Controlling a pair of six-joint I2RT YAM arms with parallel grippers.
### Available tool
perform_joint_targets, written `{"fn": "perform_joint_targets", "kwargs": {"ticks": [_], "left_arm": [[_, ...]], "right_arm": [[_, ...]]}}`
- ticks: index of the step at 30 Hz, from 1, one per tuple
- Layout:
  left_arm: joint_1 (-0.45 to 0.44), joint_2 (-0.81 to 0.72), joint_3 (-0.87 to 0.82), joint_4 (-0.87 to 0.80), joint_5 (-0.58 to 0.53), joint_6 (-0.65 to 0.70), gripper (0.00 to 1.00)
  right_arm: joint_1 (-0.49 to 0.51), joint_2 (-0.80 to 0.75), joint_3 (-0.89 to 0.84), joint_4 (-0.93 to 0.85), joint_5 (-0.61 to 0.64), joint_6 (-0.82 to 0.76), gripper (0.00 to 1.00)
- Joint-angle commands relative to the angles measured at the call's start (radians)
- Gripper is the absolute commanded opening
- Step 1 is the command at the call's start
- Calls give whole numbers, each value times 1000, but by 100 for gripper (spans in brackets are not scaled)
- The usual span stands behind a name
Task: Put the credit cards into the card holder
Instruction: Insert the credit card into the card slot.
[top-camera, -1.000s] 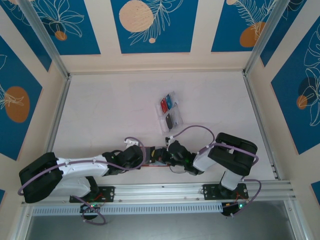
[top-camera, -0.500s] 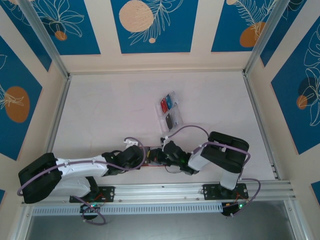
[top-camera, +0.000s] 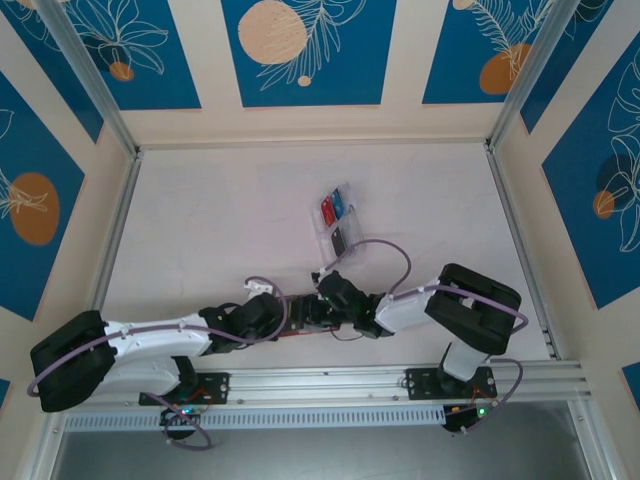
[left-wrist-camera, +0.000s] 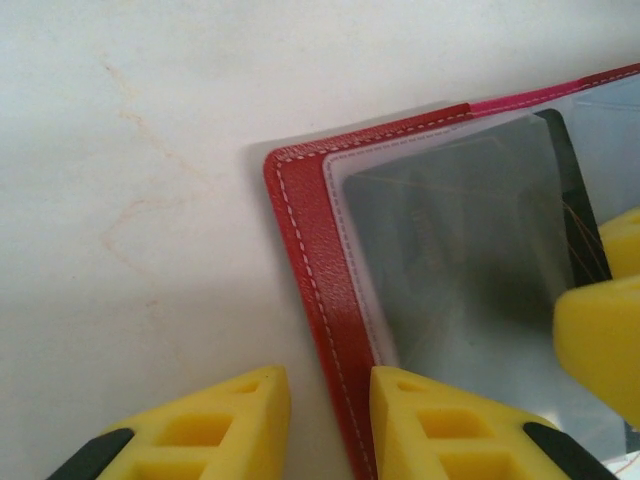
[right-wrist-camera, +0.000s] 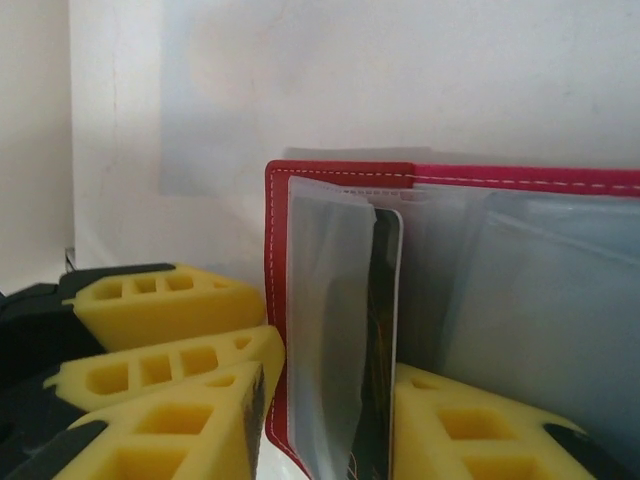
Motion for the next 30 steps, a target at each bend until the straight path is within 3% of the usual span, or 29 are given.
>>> {"fn": "perform_joint_targets", "kwargs": {"ticks": [1, 9, 11, 16, 18, 30], "left_arm": [[-11, 1, -21, -86, 6, -9, 28], [-10, 0, -21, -91, 6, -2, 28], [-11, -3, -21, -87, 9, -2, 28], [-11, 3, -15, -81, 14, 5, 28], [-11, 4, -16, -78, 14, 5, 28], [-11, 14, -27, -68, 15, 3, 28]], "right_arm": [[-19, -50, 26, -238, -47, -81, 41], [-39, -161, 156, -565, 4, -220, 46], [-38, -167, 185, -620, 31, -243, 39], [-31, -94, 290, -721, 43, -284, 6], [-22, -46, 334, -759, 58, -290, 0], [15, 67, 407, -860, 172, -261, 0]]}}
